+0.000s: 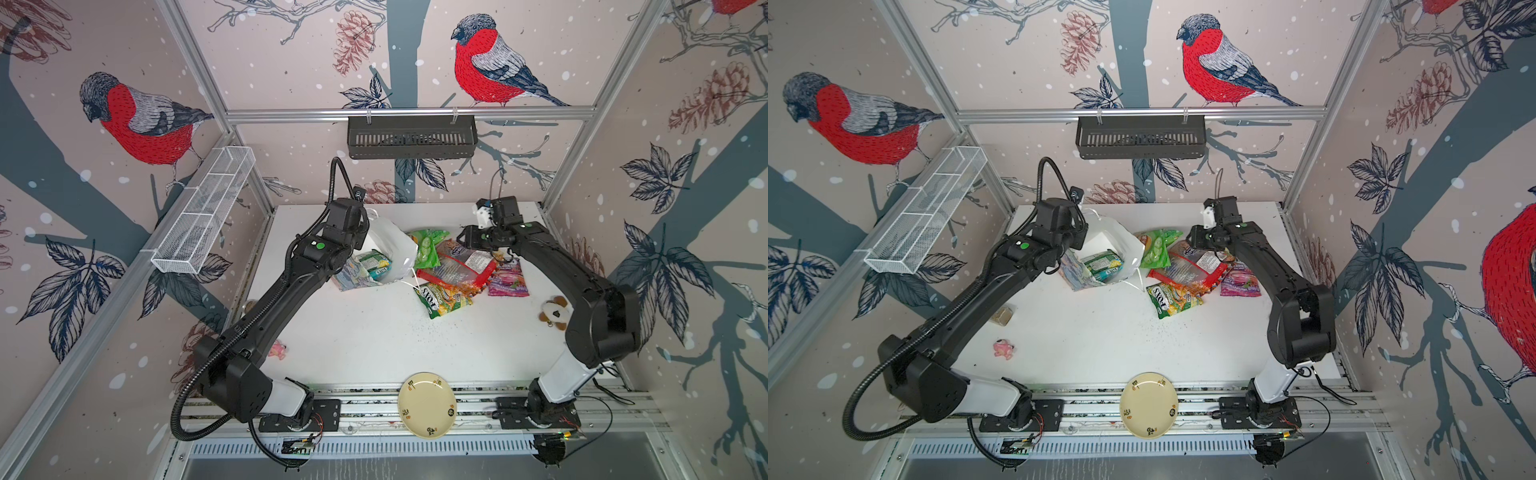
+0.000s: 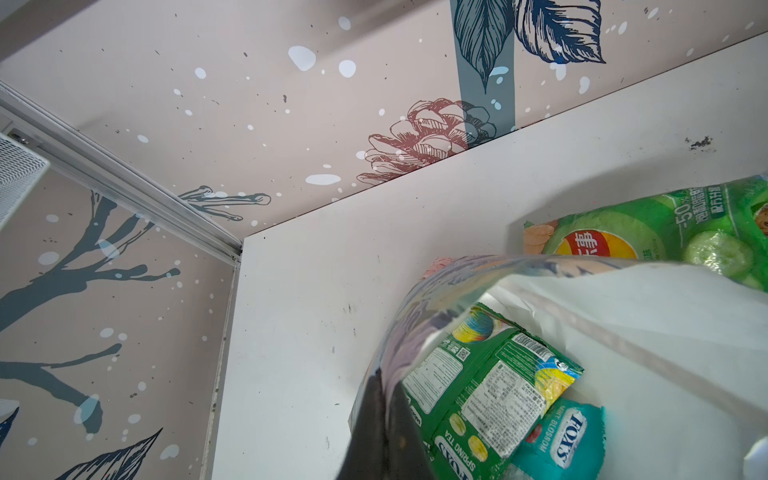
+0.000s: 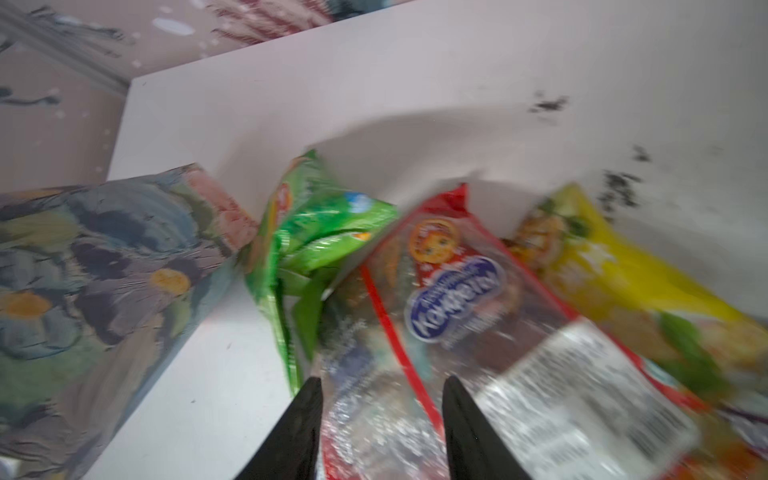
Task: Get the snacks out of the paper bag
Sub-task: 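Open the right gripper and draw it back toward the robot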
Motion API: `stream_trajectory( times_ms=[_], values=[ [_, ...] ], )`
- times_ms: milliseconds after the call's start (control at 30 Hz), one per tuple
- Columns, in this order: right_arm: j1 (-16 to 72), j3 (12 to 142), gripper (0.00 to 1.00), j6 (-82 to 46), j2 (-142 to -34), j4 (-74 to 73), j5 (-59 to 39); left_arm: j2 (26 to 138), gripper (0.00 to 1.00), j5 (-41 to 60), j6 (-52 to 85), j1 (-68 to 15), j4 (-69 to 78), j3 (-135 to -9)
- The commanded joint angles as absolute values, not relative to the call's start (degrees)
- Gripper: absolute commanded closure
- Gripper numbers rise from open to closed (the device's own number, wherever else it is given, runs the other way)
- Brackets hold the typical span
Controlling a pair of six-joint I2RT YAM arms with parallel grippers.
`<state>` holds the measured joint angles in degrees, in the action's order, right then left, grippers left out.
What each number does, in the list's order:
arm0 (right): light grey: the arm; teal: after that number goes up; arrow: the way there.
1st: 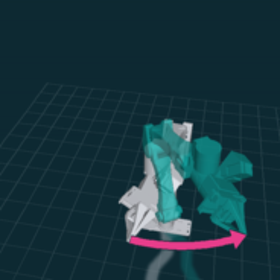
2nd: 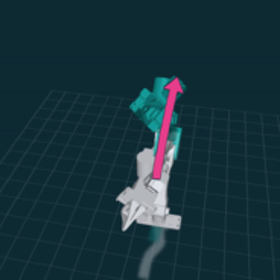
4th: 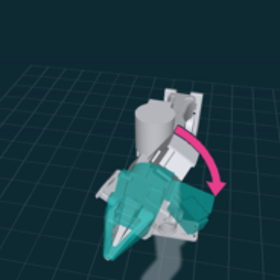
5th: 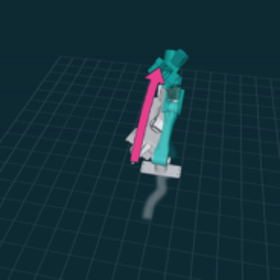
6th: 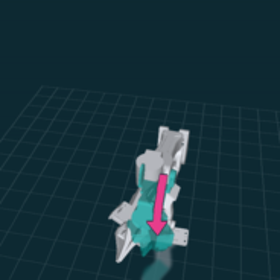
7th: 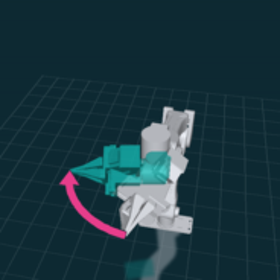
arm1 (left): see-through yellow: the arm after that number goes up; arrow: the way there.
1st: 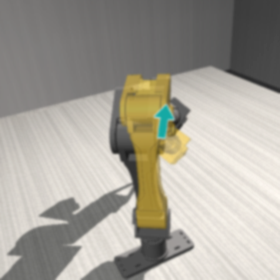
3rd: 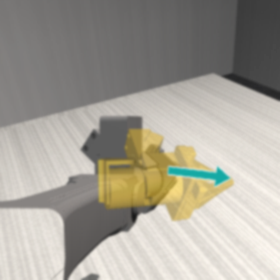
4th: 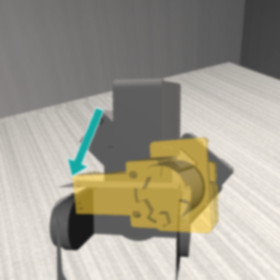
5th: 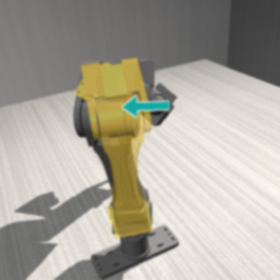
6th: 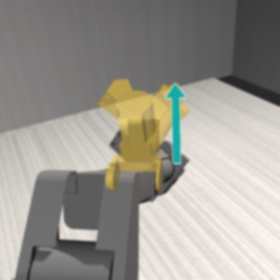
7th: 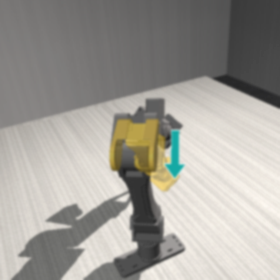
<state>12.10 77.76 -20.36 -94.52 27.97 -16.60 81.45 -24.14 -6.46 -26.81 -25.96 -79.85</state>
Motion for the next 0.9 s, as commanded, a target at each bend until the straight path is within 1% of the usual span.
stream_trajectory(
  times_ms=[0, 100, 233, 333, 367, 533, 633, 867],
  values=[
    [8.0, 73.1, 0.52, -24.6, -90.5, 28.8, -9.4, 80.9, 1.00, -24.7, -7.1, -26.6, -22.1, -80.0],
    [5.0, 69.6, 0.52, -24.4, -87.9, 31.3, -9.0, 81.1, 1.00, -24.6, -7.1, -26.6, -22.0, -80.0],
    [4.0, 64.7, 0.51, -25.6, -83.9, 30.6, -10.7, 81.4, 1.00, -24.3, -7.0, -26.6, -21.9, -80.1],
    [3.5, 62.5, 0.51, -26.0, -83.0, 31.0, -11.5, 81.5, 1.00, -24.1, -6.9, -26.6, -21.9, -79.9],
    [3.2, 61.7, 0.51, -26.0, -83.1, 30.9, -12.2, 81.4, 1.00, -24.1, -6.8, -26.6, -21.9, -79.8],
    [2.6, 57.5, 0.50, -28.9, -84.5, 25.4, -21.9, 81.3, 1.00, -24.1, -6.6, -26.6, -21.9, -79.7],
    [2.9, 57.1, 0.47, -29.6, -85.7, 23.9, -21.5, 81.1, 1.00, -24.0, -6.6, -26.6, -21.9, -79.7],
    [3.1, 58.5, 0.49, -29.6, -89.4, 21.9, -23.6, 79.9, 1.00, -24.9, -6.7, -26.7, -21.9, -79.0]
  ],
)
